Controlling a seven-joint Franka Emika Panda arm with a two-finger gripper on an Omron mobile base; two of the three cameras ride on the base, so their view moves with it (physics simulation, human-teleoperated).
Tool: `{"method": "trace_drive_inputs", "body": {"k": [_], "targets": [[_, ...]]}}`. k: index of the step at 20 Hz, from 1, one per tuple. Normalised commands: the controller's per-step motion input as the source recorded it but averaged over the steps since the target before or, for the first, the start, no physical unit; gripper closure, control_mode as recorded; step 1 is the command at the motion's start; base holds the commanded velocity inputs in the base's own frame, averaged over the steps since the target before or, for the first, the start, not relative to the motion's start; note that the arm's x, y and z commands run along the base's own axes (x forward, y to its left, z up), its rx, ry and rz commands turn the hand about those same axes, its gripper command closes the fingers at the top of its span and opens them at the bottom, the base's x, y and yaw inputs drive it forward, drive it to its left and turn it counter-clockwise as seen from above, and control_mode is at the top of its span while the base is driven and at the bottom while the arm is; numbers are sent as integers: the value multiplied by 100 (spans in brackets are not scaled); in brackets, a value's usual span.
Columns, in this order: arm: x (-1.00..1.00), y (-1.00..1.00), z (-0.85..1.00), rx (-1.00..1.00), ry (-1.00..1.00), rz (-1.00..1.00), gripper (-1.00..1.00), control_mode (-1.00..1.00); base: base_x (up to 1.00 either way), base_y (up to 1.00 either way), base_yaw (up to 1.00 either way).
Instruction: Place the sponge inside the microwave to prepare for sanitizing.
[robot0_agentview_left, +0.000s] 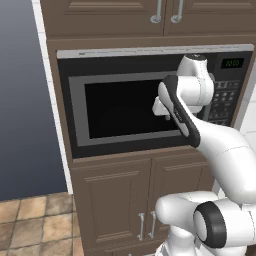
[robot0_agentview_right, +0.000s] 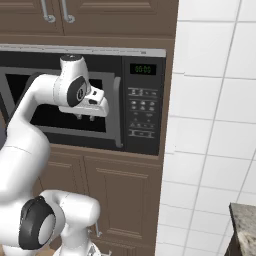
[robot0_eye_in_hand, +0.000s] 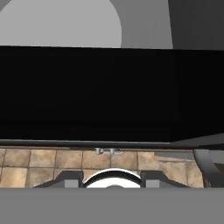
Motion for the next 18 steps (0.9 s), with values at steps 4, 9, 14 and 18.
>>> {"method": "trace_drive_inputs", "body": {"k": [4, 9, 14, 18], "targets": [[0, 0, 0, 0, 0, 0, -100, -100, 0, 0, 0], [0, 0, 0, 0, 0, 0, -100, -100, 0, 0, 0], [0, 0, 0, 0, 0, 0, -100, -100, 0, 0, 0], [0, 0, 0, 0, 0, 0, -100, -100, 0, 0, 0]]}}
